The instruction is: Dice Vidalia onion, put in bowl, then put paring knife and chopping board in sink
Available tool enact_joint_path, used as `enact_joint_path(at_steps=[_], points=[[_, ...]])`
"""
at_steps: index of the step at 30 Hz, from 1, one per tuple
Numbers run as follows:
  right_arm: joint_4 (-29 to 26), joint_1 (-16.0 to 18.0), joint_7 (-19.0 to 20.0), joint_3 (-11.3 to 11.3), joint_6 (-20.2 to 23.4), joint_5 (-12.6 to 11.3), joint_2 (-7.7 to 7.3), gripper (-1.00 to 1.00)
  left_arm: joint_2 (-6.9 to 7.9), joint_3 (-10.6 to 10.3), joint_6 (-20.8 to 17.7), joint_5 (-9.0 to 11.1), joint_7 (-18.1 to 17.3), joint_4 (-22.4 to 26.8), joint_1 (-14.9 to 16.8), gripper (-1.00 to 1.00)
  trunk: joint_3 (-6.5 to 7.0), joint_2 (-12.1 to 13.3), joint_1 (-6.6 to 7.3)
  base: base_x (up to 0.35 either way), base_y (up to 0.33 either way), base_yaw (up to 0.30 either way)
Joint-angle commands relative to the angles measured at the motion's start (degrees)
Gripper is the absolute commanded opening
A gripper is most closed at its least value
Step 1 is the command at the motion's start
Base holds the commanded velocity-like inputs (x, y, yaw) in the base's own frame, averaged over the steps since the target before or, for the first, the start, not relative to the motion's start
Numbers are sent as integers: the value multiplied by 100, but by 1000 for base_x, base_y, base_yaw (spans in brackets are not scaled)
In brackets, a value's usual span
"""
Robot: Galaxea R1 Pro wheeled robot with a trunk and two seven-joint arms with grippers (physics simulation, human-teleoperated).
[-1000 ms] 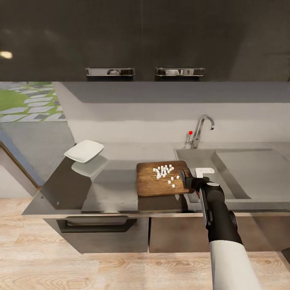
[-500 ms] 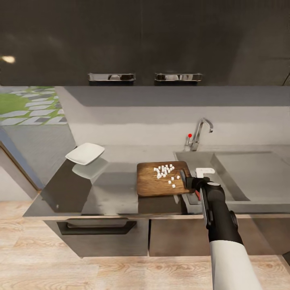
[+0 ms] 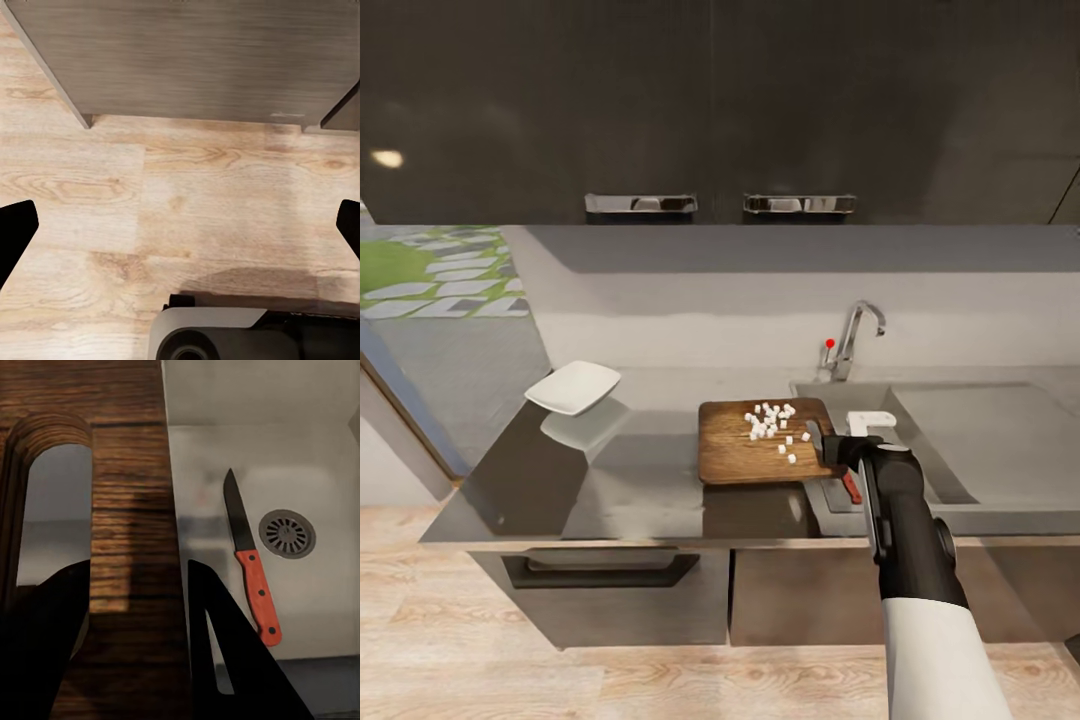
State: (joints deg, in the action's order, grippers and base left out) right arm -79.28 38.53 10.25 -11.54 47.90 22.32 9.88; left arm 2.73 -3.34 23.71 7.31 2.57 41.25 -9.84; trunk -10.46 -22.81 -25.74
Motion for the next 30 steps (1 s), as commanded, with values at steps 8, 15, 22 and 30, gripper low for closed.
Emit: enact_joint_path(at_steps=[8, 15, 22, 30], points=[[-8, 6, 60, -6, 44, 54, 7, -100, 8, -32, 10, 50, 24, 14, 0, 100, 64, -11, -4, 42, 26, 0], [-8, 6, 59, -5, 44, 54, 8, -100, 8, -34, 10, 51, 24, 12, 0, 100, 128, -11, -4, 243, 201, 0], [-8, 6, 57, -1, 44, 54, 12, -100, 6, -38, 10, 43, 24, 15, 0, 100, 193, -11, -4, 36, 200, 0], [-8, 6, 56, 0, 44, 54, 12, -100, 1, -44, 10, 42, 26, 6, 0, 100, 267, -11, -4, 0, -265, 0]])
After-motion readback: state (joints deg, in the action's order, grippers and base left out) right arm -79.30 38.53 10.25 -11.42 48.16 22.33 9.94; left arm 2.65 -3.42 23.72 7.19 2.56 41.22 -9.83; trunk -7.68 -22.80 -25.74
